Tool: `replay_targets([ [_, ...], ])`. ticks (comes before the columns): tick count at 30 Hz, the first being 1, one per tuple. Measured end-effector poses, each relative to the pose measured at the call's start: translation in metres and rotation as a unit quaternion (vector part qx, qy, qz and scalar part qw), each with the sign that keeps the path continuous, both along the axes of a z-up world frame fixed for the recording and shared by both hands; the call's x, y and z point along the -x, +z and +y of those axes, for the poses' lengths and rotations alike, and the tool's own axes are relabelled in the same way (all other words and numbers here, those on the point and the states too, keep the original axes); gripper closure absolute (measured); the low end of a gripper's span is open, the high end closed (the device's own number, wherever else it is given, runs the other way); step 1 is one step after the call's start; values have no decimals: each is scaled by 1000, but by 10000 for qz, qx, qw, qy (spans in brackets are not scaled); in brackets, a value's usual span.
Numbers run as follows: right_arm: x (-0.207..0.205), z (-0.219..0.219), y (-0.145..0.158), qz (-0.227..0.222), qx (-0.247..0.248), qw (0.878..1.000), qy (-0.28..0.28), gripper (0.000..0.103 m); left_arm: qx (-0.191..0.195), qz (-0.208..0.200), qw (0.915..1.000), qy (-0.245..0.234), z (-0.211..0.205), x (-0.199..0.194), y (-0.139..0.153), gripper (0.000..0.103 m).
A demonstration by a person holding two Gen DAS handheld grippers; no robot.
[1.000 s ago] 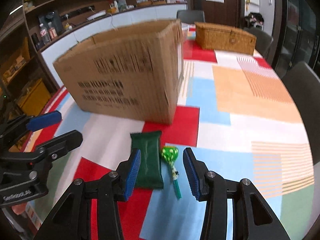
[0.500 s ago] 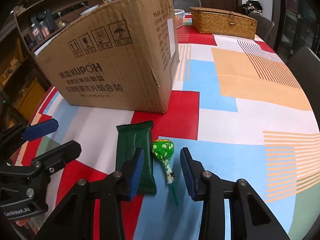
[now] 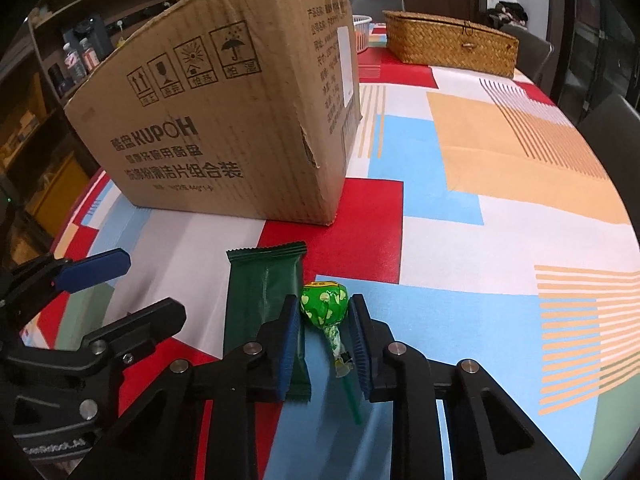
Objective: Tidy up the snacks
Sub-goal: 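Grasp the dark green packet with the left gripper while the right grasps the second green lollipop, then carry the green packet with the left gripper while the right carries the lollipop over the box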
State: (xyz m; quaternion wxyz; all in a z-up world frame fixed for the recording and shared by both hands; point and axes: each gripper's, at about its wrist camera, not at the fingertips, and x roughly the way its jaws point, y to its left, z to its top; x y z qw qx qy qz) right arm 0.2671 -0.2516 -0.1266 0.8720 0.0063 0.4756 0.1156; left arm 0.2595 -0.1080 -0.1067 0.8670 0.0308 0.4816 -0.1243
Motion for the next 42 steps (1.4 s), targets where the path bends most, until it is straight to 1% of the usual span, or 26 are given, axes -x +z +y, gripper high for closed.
replay_targets([
  [3,5,-3,5,-107,62,9999,-33,77,78,63,9999,12,-5,-2,-3,35],
  [9,11,-20,10,-149,133,9996,-194,77,125,142,9998,-13,-26,-3,-7,35],
  [14,17,-38,15,-206,201,9990,-351,77,166,189,9994,217,-42,-4,-8,35],
  [19,20,-57,16,-191,252,9980,-543,77,-12,226,9988,441,-60,-10,-13,35],
  [23,21,-70,14,-124,124,9972,-730,77,-168,391,9967,693,-67,-18,-25,36],
  [27,22,-77,11,-100,102,9963,-843,77,-272,468,9958,736,-75,-21,-34,41],
  [29,22,-79,10,-95,98,9962,-865,77,-291,399,9958,769,-76,-20,-33,42],
  [31,21,-80,9,-83,76,9961,-874,77,-265,399,9960,757,-77,-19,-33,46],
  [33,22,-80,8,-74,53,9961,-879,77,-267,375,9964,713,-77,-18,-32,57],
  [38,22,-77,8,-61,7,9963,-858,77,-209,376,9980,469,-69,-14,-30,59],
  [42,24,-70,8,-71,23,9967,-802,77,5,385,9989,264,-60,-11,-29,60],
])
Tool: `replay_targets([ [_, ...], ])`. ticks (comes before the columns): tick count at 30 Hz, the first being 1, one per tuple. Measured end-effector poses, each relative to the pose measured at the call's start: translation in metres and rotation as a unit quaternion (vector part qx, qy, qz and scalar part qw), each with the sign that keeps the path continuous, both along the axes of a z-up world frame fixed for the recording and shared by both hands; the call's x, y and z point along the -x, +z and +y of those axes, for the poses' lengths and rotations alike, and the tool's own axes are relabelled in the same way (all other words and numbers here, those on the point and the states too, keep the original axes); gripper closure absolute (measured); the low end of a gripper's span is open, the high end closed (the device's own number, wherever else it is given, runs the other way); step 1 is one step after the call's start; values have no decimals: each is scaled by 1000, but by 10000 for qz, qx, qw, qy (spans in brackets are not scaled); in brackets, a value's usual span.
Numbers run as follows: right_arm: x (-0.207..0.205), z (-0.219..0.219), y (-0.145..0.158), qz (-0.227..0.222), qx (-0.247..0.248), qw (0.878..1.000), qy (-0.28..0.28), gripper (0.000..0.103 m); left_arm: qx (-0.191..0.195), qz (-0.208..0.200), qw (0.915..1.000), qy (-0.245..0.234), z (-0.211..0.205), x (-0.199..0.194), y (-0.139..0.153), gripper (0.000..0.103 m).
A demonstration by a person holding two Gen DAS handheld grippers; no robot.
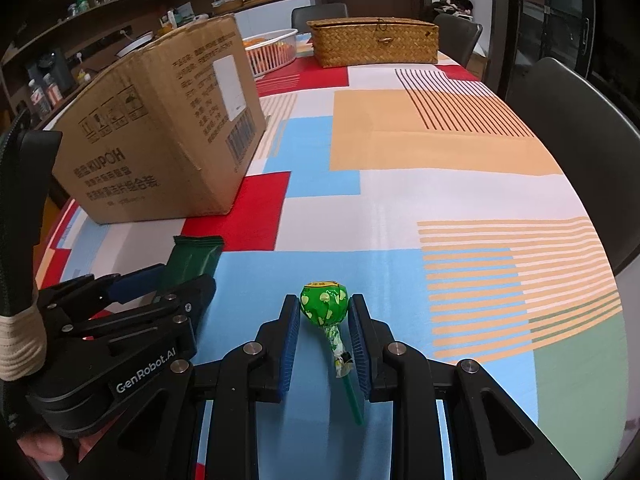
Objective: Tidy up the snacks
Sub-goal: 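Carry the green packet with the left gripper while the right carries the lollipop over the box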
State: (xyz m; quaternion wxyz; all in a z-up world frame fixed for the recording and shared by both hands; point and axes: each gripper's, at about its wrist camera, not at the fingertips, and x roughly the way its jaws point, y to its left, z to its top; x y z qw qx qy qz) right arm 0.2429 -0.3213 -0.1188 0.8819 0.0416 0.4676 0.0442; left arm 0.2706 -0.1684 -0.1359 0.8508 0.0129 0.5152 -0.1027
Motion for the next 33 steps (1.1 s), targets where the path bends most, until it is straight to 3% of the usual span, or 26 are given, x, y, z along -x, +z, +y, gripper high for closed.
replay_targets([
  [10,12,27,11,-117,-111,9997,197,77,130,-35,9999,-109,39,26,17,60],
  [20,29,62,36,-364,-185,9984,400,77,439,-411,9982,-49,84,45,52,60],
  [33,32,96,83,-811,-274,9954,433,76,605,-1189,9910,73,120,53,109,60],
])
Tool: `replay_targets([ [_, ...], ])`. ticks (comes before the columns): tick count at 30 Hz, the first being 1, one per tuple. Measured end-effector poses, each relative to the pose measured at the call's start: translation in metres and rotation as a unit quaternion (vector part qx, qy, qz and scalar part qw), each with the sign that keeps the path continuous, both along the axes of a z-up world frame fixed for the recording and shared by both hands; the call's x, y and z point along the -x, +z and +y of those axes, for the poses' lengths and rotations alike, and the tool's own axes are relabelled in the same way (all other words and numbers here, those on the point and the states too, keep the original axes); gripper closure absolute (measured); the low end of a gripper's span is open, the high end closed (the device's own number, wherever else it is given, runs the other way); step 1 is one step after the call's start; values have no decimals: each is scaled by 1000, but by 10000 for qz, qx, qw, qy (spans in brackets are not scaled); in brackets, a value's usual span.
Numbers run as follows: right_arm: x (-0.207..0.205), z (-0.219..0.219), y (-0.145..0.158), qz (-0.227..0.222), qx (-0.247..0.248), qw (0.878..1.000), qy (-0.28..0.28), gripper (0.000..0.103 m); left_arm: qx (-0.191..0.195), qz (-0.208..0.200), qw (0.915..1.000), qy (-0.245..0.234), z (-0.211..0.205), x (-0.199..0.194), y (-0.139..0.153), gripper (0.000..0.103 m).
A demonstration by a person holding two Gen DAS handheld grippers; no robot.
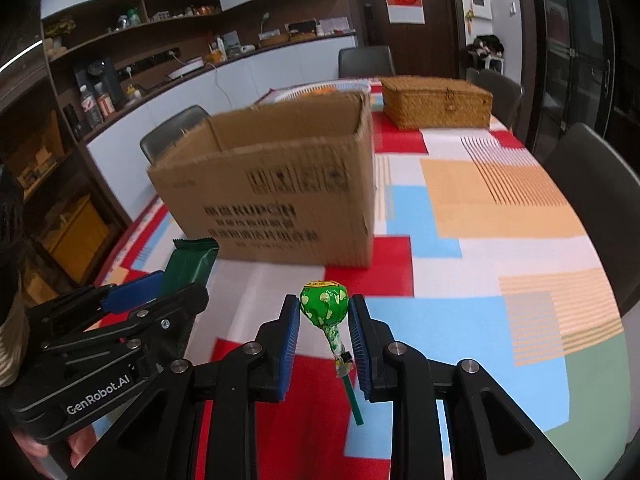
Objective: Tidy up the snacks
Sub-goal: 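Carry the green packet with the left gripper while the right carries the lollipop over the box, then open both grippers over the box, releasing the green packet and lollipop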
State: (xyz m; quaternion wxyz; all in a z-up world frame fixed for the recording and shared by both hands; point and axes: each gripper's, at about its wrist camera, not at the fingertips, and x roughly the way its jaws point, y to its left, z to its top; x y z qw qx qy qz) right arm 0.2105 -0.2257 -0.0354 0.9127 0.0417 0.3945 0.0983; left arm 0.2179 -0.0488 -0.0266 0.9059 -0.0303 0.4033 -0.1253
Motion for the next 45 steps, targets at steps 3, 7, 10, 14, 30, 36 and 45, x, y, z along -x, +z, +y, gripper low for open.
replay_targets([
  [3,-1,6,12,-159,13,9999,38,76,61,-151,9999,-9,5,0,12,60],
  [7,-6,13,32,-385,11,9992,84,76,101,-384,9992,-10,14,-1,30,60],
  [10,-11,18,45,-540,38,9985,122,76,116,-544,9985,2,19,-5,44,60],
  [14,-19,22,63,-742,14,9972,125,76,89,-751,9971,67,25,-13,63,60],
  [30,-82,40,109,-1003,-66,9943,352,76,-185,-1127,9934,39,36,-76,116,60],
  [36,-112,50,114,-774,29,9959,467,76,-253,-859,9960,-3,37,-114,117,60],
  [45,-149,56,103,-485,253,9975,450,76,-503,-484,9975,-81,29,-152,96,58],
])
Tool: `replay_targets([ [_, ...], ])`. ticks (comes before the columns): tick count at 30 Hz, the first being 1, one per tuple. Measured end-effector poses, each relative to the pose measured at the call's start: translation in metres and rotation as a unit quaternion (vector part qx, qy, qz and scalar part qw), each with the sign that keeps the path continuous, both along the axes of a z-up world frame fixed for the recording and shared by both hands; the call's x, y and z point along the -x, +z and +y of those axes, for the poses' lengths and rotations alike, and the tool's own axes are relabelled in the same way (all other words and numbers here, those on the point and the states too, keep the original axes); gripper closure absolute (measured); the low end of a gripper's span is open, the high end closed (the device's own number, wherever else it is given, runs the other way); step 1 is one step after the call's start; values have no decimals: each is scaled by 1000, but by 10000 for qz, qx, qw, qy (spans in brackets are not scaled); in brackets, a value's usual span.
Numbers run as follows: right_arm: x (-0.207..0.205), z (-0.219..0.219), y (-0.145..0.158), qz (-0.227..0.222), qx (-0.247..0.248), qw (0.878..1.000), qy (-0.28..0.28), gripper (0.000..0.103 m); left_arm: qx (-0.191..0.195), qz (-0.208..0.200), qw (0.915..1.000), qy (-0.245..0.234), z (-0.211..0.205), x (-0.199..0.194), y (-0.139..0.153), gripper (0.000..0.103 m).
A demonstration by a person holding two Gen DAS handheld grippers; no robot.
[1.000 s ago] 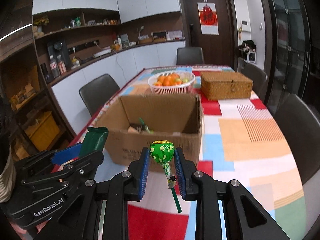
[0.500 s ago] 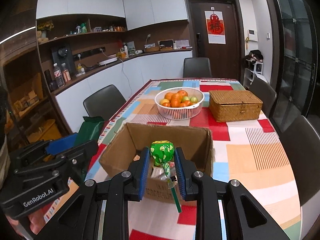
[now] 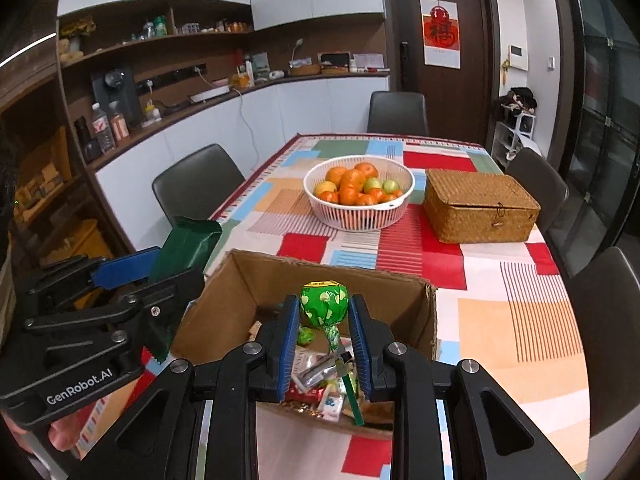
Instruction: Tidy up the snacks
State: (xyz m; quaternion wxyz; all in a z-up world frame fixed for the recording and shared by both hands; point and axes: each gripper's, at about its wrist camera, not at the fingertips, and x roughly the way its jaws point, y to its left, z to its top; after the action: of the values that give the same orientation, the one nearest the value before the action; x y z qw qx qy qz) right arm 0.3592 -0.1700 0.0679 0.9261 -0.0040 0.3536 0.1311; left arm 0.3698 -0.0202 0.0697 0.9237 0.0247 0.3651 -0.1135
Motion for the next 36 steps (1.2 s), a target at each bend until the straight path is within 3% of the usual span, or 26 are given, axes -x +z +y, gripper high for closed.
replay_targets([
  [3,-11,-1,-6,161,10,9999,-36,71,-131,-30,9998,153,2,-3,-5,50],
  [4,-14,-2,-9,220,4,9997,-75,61,-154,-43,9997,207,3,-2,-6,48],
  [8,-7,-5,-12,131,77,9997,-198,55,-169,-144,9992,337,9,11,-10,45],
  [11,8,-5,-12,-42,146,9995,-264,43,-174,-324,9982,478,13,29,-10,39],
  [20,65,-8,-2,-539,171,9975,-425,26,-262,-875,9926,796,23,96,-4,22],
  [30,146,-15,3,-1073,292,9922,-567,15,-173,-1284,9880,841,26,177,0,3],
  [36,193,-16,1,-1224,349,9896,-662,13,-227,-1425,9863,803,26,222,1,0],
])
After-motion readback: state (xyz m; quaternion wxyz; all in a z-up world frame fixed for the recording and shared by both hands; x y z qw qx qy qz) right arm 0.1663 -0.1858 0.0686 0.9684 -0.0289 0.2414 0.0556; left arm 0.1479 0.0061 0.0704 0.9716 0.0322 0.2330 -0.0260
